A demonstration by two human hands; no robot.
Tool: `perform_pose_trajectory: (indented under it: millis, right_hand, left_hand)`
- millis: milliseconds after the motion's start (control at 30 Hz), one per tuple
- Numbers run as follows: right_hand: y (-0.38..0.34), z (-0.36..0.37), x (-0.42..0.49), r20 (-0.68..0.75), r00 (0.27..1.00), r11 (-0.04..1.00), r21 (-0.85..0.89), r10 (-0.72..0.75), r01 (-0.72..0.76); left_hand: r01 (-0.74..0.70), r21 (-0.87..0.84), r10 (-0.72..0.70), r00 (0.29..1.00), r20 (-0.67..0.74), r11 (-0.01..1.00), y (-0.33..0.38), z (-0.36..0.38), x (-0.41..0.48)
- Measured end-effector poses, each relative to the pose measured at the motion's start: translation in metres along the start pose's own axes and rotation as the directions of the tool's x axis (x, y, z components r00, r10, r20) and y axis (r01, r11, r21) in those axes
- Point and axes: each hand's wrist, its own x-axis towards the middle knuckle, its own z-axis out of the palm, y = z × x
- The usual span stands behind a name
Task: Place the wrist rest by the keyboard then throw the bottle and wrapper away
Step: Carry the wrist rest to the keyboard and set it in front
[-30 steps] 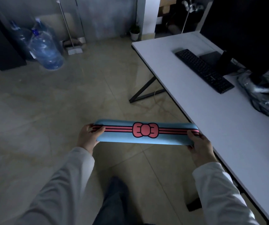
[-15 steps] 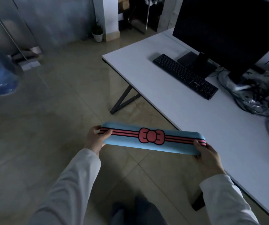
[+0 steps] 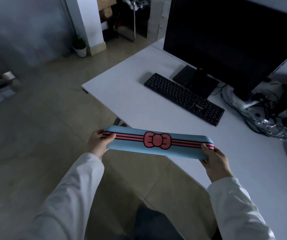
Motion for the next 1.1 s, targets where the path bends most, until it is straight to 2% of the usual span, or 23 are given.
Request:
perform_pose_trajectory:
  millis: [233,433,533,767,1100]
  right_hand:
    - [-0.021,0.035,0.043,-0.062,0.998,0.999,0.042,0.002,0.000]
    - [-0.016,0.057,0.063,-0.209,0.977,0.995,0.104,0.034,-0.013]
    - [-0.013,0.071,0.062,-0.326,0.945,0.988,0.153,0.038,0.013]
    - [0.001,0.100,0.053,-0.484,0.872,0.967,0.249,0.077,0.053]
    - [0.020,0.084,0.045,-0.589,0.793,0.939,0.336,0.152,0.070]
  left_hand:
    - [0.010,0.072,-0.014,0.999,0.049,0.997,0.032,0.033,0.067]
    - [0.021,0.131,-0.045,0.982,0.181,0.991,0.059,0.064,0.129]
    - [-0.002,0.247,-0.066,0.962,0.265,0.969,0.077,0.075,0.160]
    - [-0.057,0.351,-0.118,0.881,0.458,0.935,0.109,0.104,0.216]
    - [-0.121,0.464,-0.174,0.821,0.543,0.878,0.097,0.146,0.223]
